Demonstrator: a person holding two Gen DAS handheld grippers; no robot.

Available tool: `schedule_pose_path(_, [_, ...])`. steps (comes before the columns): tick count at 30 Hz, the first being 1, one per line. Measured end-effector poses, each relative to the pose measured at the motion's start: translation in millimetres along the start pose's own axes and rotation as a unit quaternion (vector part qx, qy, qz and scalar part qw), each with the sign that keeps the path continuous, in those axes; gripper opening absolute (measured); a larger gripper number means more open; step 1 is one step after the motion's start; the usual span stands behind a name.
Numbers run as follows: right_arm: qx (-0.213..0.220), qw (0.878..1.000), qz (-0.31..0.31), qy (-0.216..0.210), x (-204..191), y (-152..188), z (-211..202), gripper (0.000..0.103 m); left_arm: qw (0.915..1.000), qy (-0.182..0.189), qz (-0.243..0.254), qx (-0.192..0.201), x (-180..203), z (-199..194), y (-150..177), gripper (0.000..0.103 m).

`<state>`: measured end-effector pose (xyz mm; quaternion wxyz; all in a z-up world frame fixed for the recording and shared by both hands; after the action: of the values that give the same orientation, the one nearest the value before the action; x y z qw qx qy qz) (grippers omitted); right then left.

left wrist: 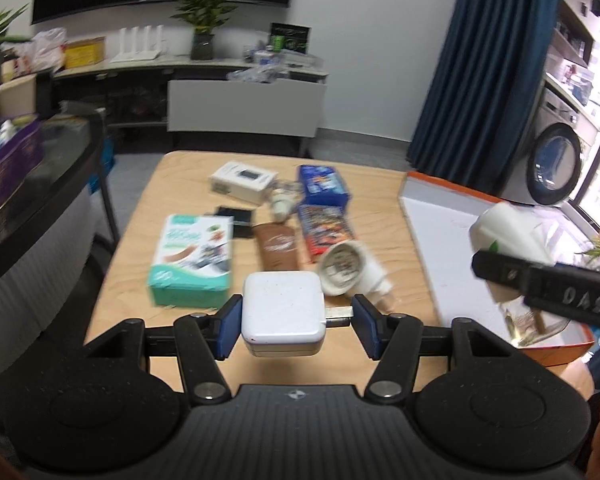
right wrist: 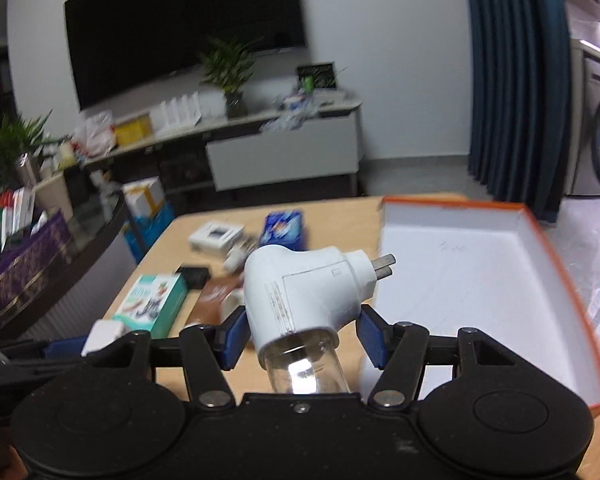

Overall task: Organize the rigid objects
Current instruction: 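Lift and carry both held items over the orange-rimmed white box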

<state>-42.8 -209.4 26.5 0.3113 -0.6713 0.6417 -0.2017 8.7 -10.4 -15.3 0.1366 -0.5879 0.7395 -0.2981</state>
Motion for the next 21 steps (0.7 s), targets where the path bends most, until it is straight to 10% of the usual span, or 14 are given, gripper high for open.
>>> schedule_pose_path(21, [0.058, 0.992, 0.080, 0.084, 169.1, -59.5, -32.7, 0.070, 0.9916, 0.070, 0.104, 0.032, 159.0, 35.5, -99.2, 0.059])
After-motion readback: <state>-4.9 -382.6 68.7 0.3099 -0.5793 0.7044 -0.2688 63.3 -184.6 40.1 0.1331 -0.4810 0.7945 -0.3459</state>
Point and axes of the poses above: each gripper's, at about its wrist camera, not at the fingertips, and z roughly the way its jaws point, x to its right, y to its underside, the point moved 3 cm from there along z, roughly the way its jaws point, and after that the axes turned 14 degrees about -x, right-handed, at the moved point
